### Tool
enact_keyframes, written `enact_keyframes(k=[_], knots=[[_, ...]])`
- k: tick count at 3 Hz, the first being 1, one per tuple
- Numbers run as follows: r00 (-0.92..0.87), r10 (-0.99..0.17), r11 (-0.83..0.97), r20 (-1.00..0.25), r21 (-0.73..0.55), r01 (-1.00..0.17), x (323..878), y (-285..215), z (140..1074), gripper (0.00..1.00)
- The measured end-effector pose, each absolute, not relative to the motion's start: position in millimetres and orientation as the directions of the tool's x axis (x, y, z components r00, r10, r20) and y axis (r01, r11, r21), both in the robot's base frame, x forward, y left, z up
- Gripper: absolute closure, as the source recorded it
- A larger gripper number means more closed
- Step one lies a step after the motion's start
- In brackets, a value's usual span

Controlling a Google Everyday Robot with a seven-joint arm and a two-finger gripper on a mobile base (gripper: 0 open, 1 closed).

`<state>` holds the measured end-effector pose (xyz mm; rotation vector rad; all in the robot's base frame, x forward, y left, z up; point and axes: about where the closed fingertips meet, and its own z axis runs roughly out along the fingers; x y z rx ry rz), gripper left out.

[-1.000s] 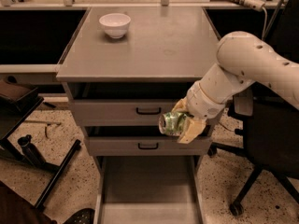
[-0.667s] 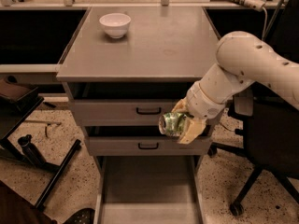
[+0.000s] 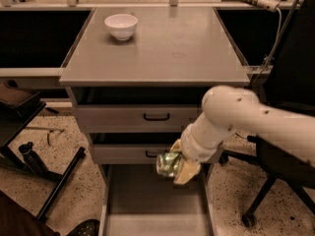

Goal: Place green can into bottom drawer

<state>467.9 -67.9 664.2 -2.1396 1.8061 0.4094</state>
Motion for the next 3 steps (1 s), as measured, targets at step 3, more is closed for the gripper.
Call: enact_keyframes(k=[3], knots=[[0.089,-0.877,-0.106,-0.472,0.011,-0.994,423.1,8.4,534.8,1.0]])
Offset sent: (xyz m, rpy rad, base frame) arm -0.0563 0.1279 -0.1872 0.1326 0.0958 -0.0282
